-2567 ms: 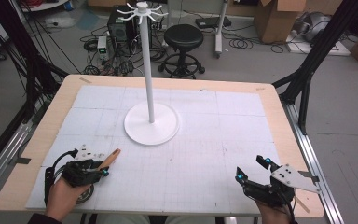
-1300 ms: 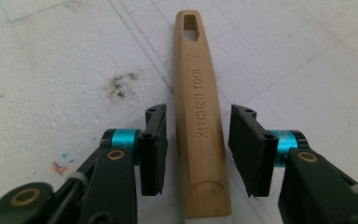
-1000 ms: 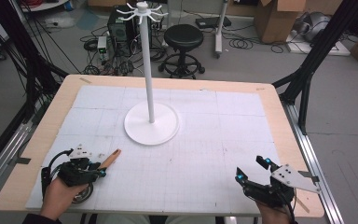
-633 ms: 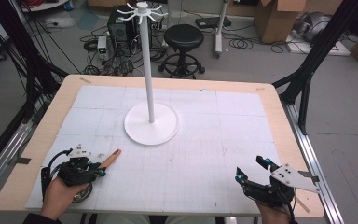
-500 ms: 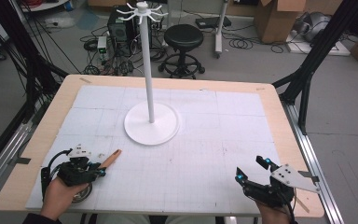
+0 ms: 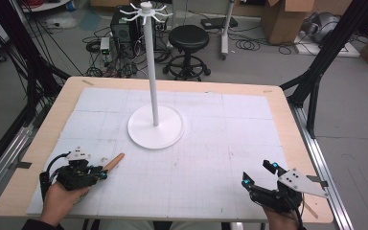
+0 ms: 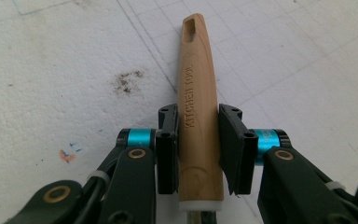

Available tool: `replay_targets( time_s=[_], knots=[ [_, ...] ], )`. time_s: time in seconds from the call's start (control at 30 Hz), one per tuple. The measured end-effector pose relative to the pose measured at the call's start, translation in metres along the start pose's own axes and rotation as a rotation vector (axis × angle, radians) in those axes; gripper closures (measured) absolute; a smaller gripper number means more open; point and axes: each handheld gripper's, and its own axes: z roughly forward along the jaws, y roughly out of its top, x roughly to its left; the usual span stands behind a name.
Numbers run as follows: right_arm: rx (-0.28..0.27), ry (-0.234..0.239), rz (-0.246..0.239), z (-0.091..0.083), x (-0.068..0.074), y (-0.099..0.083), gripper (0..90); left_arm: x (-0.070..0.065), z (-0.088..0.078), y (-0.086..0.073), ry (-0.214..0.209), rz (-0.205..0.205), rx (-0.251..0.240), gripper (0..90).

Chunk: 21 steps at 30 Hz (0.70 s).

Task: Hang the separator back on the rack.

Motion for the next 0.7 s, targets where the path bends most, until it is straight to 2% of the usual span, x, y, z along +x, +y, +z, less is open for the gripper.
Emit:
replay_targets(
  time_s=[0.13,0.27,0.37,0.5,0.53,0.7],
  knots=[
    [0.000,0.001,-0.001,0.0000,0.0000,0.0000,18.2,-0.0037,0.0053,0.0001,0.013,0.035,0.048,67.6],
    [0.001,0.001,-0.002,0.0001,0.0000,-0.0001,18.2,-0.0053,0.0057,-0.0006,0.022,0.046,0.048,67.1],
    [0.003,0.000,-0.002,0.0006,0.0002,-0.0002,18.2,-0.0090,0.0060,-0.0022,0.038,0.089,0.051,65.5],
    [0.003,-0.001,-0.001,0.0001,-0.0001,-0.0004,18.2,-0.0086,0.0052,-0.0010,0.038,0.071,0.068,66.1],
    [0.003,-0.001,0.001,0.0000,-0.0002,-0.0004,18.2,-0.0078,0.0053,-0.0004,0.034,0.056,0.067,66.7],
    [0.005,0.000,-0.001,-0.0004,0.0002,-0.0003,18.2,-0.0060,0.0047,0.0005,0.027,0.033,0.065,67.9]
  ],
)
